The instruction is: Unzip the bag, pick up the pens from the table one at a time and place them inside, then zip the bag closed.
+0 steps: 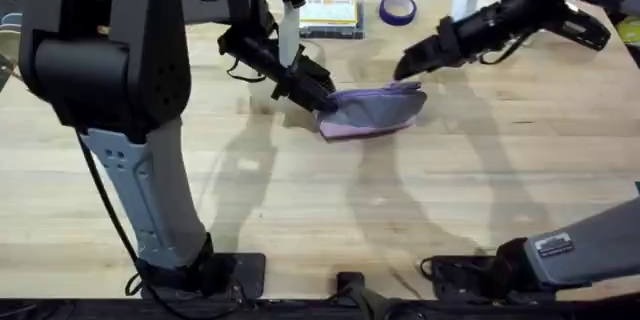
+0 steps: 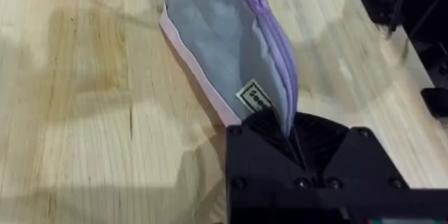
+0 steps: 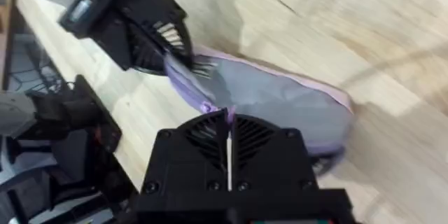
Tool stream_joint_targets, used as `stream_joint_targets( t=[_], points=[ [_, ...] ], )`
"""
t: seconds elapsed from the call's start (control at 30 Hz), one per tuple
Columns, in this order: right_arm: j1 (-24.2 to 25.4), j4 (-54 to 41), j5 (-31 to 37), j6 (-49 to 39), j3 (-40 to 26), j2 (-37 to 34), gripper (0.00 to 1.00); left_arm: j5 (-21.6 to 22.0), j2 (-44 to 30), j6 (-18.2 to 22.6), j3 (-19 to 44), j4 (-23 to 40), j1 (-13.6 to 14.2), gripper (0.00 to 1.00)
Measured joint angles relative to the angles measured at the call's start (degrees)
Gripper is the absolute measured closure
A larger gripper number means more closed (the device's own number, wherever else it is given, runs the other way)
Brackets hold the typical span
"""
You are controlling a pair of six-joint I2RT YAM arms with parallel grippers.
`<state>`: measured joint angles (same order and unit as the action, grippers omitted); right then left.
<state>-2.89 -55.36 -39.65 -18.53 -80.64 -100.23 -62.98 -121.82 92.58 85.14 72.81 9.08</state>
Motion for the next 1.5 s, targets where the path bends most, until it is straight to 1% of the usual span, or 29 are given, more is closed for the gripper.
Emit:
stream_joint_targets(
  t=[0.03, 0.27, 0.4, 0.47, 0.5, 0.67, 0.73, 0.87, 0.97, 1.13, 1.37, 1.5],
  points=[
    [2.7, -1.3, 2.7, -1.6, 0.0, 0.0, 0.970, 1.1, 0.0, 0.0, 0.0, -0.1, 0.0, 0.958],
    [8.1, -2.0, 6.1, -4.0, 0.0, 0.0, 0.970, 2.0, -0.1, 0.0, 0.0, -0.2, 0.0, 0.958],
    [11.1, -2.4, 6.1, -4.5, 0.0, 0.0, 0.970, 2.0, -0.1, 0.0, 0.0, -0.2, 0.0, 0.958],
    [12.5, -2.7, 5.6, -4.5, 0.0, 0.0, 0.969, 1.1, -0.1, 0.0, 0.0, -0.3, 0.1, 0.958],
    [14.8, -3.2, 4.6, -4.6, 0.0, 0.0, 0.970, -0.1, -0.1, 0.0, 0.0, -0.5, 0.6, 0.958],
    [18.8, -3.9, 3.3, -4.6, 0.1, 0.0, 0.969, -1.4, -0.1, 0.0, 0.0, -0.9, 1.3, 0.958],
    [19.7, -3.8, 2.9, -4.7, 0.6, 0.0, 0.969, -1.6, -0.1, 0.0, 0.0, -0.9, 1.4, 0.958],
    [21.7, -0.2, 5.1, -5.0, 3.3, 0.1, 0.969, 1.2, -0.1, 0.0, 0.0, -0.4, 0.7, 0.958],
    [23.0, 2.9, 6.9, -5.2, 7.8, 0.1, 0.970, 2.6, -0.1, 0.0, 0.0, -0.2, -0.1, 0.958],
    [23.1, 4.5, 8.1, -5.3, 14.8, 0.1, 0.970, 2.8, -0.1, 0.0, 0.0, 0.0, -0.5, 0.959],
    [23.1, 4.5, 8.2, -5.3, 15.4, 0.4, 0.970, 2.8, -0.1, 0.0, 0.0, 0.0, -0.5, 0.958],
    [23.1, 3.7, 6.2, -5.3, 14.2, 1.8, 0.971, 2.8, -0.1, 0.0, 0.0, 0.0, -0.5, 0.958]
  ],
)
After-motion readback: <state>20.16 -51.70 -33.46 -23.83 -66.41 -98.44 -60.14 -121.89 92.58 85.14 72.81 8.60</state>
